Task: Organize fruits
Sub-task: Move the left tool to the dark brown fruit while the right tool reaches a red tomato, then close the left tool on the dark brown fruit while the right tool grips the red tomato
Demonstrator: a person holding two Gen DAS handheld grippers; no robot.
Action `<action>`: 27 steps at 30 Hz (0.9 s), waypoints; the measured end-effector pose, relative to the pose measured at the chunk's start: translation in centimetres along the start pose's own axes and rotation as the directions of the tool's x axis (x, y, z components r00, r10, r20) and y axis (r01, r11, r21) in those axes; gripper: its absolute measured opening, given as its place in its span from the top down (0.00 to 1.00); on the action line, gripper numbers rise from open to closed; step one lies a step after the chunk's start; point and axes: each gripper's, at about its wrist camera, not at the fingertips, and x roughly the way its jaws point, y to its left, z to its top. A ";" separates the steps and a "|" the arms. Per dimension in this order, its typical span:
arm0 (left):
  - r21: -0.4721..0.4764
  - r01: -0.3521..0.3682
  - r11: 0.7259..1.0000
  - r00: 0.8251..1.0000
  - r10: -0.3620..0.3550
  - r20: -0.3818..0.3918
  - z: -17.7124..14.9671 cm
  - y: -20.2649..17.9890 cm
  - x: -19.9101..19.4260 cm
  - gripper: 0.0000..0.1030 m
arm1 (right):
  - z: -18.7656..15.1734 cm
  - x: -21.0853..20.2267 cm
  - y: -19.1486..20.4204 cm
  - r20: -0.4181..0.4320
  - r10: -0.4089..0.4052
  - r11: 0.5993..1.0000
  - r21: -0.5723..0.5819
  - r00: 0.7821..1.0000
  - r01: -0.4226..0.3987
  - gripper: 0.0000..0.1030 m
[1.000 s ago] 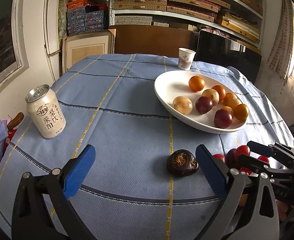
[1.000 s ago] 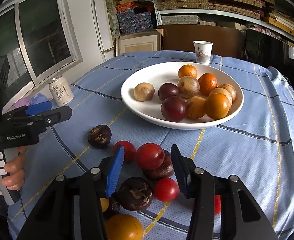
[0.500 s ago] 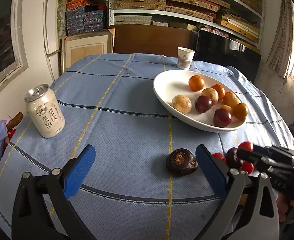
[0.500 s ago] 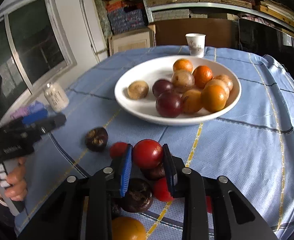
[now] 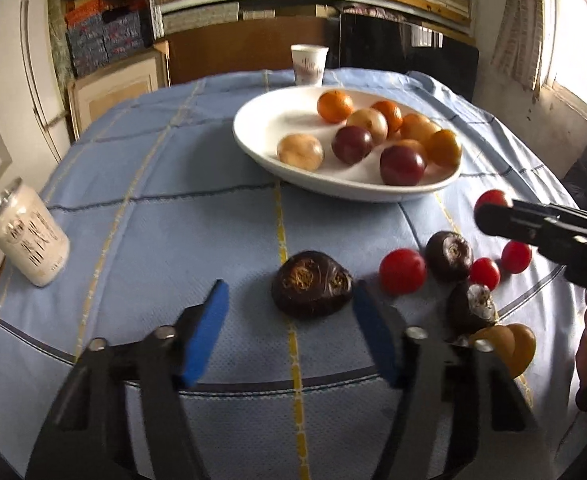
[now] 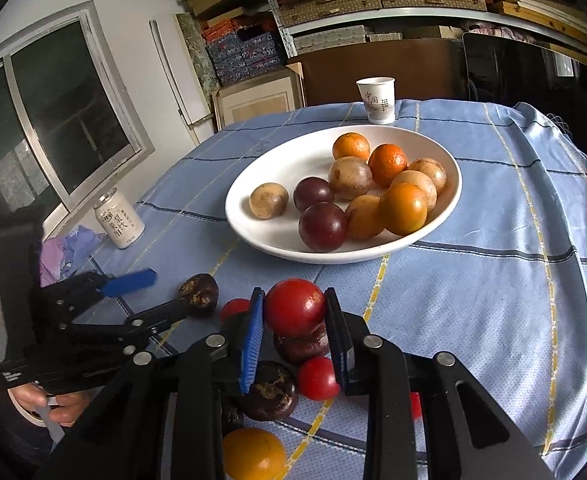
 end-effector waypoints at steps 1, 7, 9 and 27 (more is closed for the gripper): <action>-0.004 0.005 1.000 1.000 -0.005 -0.006 0.1 0.1 0.2 0.43 | 0.0 0.0 -0.1 0.000 0.001 1.000 0.002 1.000 -0.001 0.71; 0.009 0.029 1.000 0.999 -0.029 -0.016 0.4 -0.2 1.1 0.43 | 0.1 -0.1 -0.6 -0.002 0.009 1.000 0.027 1.000 -0.009 0.70; 0.016 0.040 0.999 0.999 -0.040 -0.023 0.6 -0.3 1.5 0.43 | 0.1 -0.2 -0.6 -0.002 0.011 1.000 0.029 1.000 -0.011 0.70; -0.025 0.076 0.997 0.997 -0.077 -0.007 0.9 0.3 1.2 0.53 | 0.0 -0.3 -0.5 -0.002 0.010 1.000 0.028 1.000 -0.010 0.70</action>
